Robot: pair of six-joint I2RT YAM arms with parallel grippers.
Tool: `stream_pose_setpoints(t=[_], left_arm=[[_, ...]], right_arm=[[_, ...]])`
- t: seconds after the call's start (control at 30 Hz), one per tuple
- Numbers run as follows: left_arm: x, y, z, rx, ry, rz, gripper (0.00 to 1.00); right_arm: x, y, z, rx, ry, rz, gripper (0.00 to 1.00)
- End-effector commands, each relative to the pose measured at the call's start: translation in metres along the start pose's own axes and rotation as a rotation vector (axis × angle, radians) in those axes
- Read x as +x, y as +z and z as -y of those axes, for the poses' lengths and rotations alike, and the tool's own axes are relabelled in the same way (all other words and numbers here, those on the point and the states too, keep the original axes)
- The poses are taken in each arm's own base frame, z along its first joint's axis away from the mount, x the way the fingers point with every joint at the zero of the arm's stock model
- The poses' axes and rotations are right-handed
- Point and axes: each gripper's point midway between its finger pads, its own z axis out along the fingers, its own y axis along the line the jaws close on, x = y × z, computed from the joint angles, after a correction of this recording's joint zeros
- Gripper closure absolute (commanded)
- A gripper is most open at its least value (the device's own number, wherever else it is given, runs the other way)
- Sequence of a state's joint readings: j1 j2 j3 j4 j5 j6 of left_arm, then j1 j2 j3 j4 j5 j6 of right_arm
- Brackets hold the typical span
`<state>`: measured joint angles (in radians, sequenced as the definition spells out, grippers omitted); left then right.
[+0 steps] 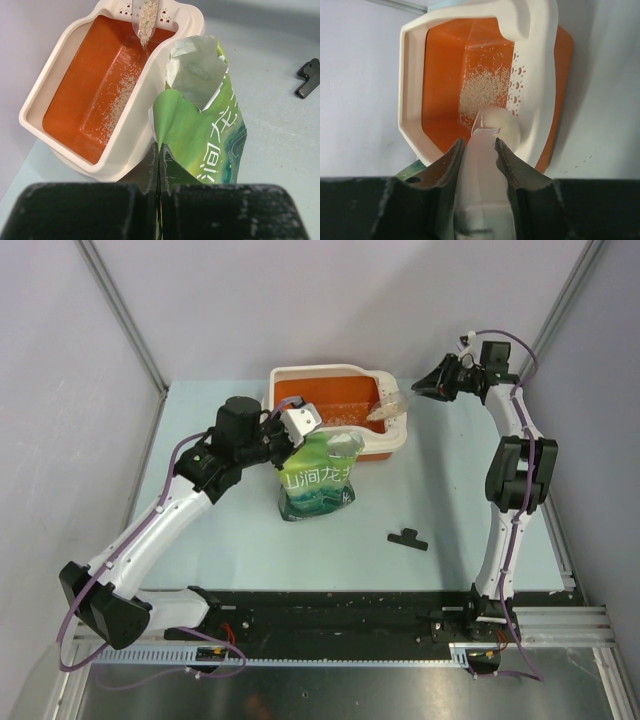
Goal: Fill the litter box with clean litter
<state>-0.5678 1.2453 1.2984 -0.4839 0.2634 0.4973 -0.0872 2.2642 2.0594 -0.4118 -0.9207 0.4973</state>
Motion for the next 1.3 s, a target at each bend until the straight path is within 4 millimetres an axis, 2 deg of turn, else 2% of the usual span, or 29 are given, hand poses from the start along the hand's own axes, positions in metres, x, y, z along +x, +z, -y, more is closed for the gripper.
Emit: stream_pose_setpoints(t=[0.0, 0.17, 0.33, 0.4, 0.43, 0.47, 0.5, 0.53, 0.57, 0.6, 0.63, 0.67, 0.73, 0.8, 0.83, 0.9, 0.93, 0.97, 1.03, 1.07, 1.13, 1.17, 1.2, 1.27], left_arm=[[-0.039, -0.015, -0.012, -0.033, 0.045, 0.127, 1.00], [-0.038, -0.019, -0.005, -0.012, 0.047, 0.140, 1.00], [-0.040, -0.022, -0.002, 0.001, 0.050, 0.155, 1.00], [-0.044, -0.023, 0.000, 0.015, 0.053, 0.167, 1.00], [-0.045, -0.022, 0.000, 0.017, 0.054, 0.170, 1.00], [-0.046, -0.022, 0.000, 0.017, 0.055, 0.171, 1.00], [-0.050, -0.024, 0.000, 0.016, 0.059, 0.180, 1.00], [-0.049, -0.024, 0.000, 0.016, 0.060, 0.178, 1.00], [-0.050, -0.025, 0.000, 0.016, 0.061, 0.182, 1.00], [-0.051, -0.026, 0.002, 0.019, 0.062, 0.185, 1.00], [-0.051, -0.027, 0.001, 0.018, 0.063, 0.188, 1.00], [-0.051, -0.026, 0.002, 0.020, 0.063, 0.187, 1.00], [-0.052, -0.027, 0.003, 0.023, 0.066, 0.192, 1.00], [-0.054, -0.028, 0.002, 0.023, 0.068, 0.196, 1.00], [-0.054, -0.028, 0.003, 0.025, 0.068, 0.196, 1.00], [-0.055, -0.029, 0.003, 0.027, 0.073, 0.201, 1.00], [-0.054, -0.029, 0.004, 0.029, 0.074, 0.201, 1.00], [-0.053, -0.028, 0.005, 0.034, 0.073, 0.198, 1.00], [-0.053, -0.027, 0.005, 0.038, 0.076, 0.199, 1.00], [-0.051, -0.025, 0.006, 0.043, 0.077, 0.196, 1.00], [-0.051, -0.024, 0.008, 0.055, 0.077, 0.197, 1.00], [-0.051, -0.022, 0.007, 0.055, 0.076, 0.197, 1.00], [-0.052, -0.023, 0.007, 0.052, 0.080, 0.199, 1.00], [-0.052, -0.021, 0.005, 0.047, 0.079, 0.199, 1.00]], right_arm=[[-0.012, -0.026, -0.045, 0.047, -0.199, 0.051, 1.00], [-0.009, -0.033, -0.061, 0.081, -0.262, 0.059, 1.00], [-0.015, -0.033, -0.062, 0.131, -0.306, 0.073, 1.00], [-0.019, -0.024, -0.056, 0.159, -0.328, 0.080, 1.00], [-0.030, -0.023, -0.066, 0.157, -0.375, 0.106, 1.00], [-0.035, -0.019, -0.065, 0.163, -0.389, 0.115, 1.00], [-0.041, -0.010, -0.053, 0.191, -0.393, 0.122, 1.00], [-0.050, -0.004, -0.067, 0.181, -0.441, 0.150, 1.00], [-0.054, 0.002, -0.072, 0.181, -0.462, 0.163, 1.00], [-0.055, 0.014, -0.065, 0.195, -0.467, 0.166, 1.00], [-0.064, 0.015, -0.075, 0.184, -0.498, 0.200, 1.00], [-0.067, 0.018, -0.075, 0.201, -0.525, 0.217, 1.00], [-0.069, 0.021, -0.088, 0.193, -0.572, 0.238, 1.00], [-0.062, 0.023, -0.091, 0.190, -0.597, 0.223, 1.00], [-0.060, 0.017, -0.106, 0.177, -0.618, 0.231, 1.00], [-0.052, 0.012, -0.110, 0.175, -0.623, 0.213, 1.00], [-0.054, -0.004, -0.131, 0.157, -0.648, 0.240, 1.00], [-0.049, -0.008, -0.134, 0.147, -0.643, 0.229, 1.00], [-0.044, -0.024, -0.155, 0.112, -0.660, 0.237, 1.00], [-0.037, -0.042, -0.183, 0.045, -0.692, 0.235, 1.00], [-0.011, -0.052, -0.192, -0.027, -0.673, 0.158, 1.00], [0.001, -0.071, -0.216, -0.082, -0.693, 0.149, 1.00], [0.015, -0.071, -0.206, -0.076, -0.655, 0.113, 1.00], [0.028, -0.085, -0.220, -0.112, -0.641, 0.115, 1.00]])
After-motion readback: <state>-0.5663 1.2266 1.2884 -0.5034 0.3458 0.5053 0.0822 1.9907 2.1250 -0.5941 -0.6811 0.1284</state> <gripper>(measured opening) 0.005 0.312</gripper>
